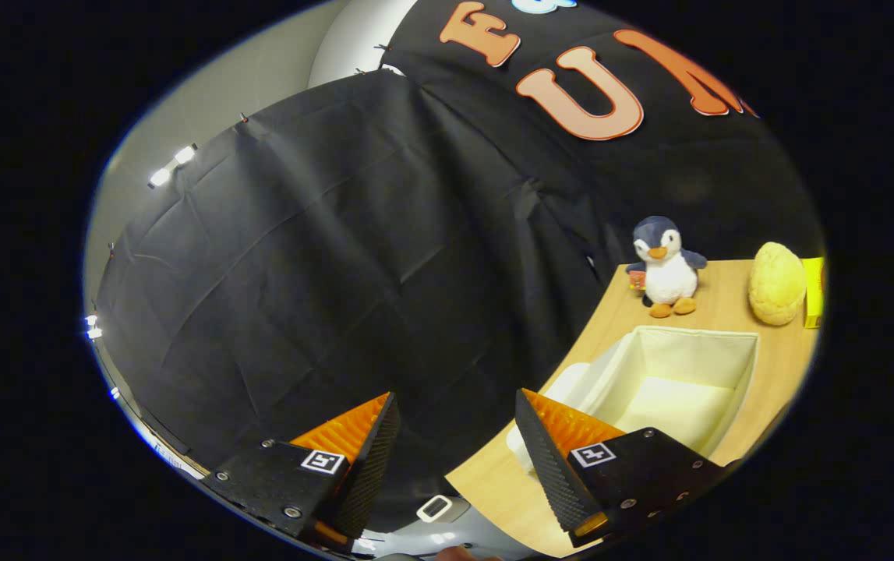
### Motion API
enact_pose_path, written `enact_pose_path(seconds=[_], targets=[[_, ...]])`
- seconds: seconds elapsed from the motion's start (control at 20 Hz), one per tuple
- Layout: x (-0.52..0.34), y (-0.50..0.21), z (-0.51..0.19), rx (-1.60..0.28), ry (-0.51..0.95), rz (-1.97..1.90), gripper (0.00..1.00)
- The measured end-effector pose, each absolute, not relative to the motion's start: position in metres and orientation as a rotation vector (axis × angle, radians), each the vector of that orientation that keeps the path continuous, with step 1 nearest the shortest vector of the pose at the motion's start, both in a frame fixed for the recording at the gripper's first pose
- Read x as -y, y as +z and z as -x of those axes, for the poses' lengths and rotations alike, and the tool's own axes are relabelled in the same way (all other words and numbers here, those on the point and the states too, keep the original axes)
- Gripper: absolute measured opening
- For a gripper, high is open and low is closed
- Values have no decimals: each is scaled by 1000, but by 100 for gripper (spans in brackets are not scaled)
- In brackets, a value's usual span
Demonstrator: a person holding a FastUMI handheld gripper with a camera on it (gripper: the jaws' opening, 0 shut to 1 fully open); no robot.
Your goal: Open the storage box then place both shoes into the box .Put the left shoe in first, then the right shoe, with the right side of both shoes facing outward in a uniform manner.
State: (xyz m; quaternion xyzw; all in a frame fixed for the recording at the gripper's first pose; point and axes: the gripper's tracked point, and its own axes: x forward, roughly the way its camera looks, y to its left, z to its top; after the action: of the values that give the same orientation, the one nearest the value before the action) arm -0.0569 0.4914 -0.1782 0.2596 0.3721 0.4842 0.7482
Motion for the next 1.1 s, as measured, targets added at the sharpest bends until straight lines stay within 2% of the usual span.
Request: enact_pose_path(seconds=[0.3, 0.8, 1.1], targets=[[-391, -244, 41, -864, 851, -445, 93], [-221, -391, 50, -1064, 461, -236, 94], [-164, -470, 75, -1193, 317, -132, 95]])
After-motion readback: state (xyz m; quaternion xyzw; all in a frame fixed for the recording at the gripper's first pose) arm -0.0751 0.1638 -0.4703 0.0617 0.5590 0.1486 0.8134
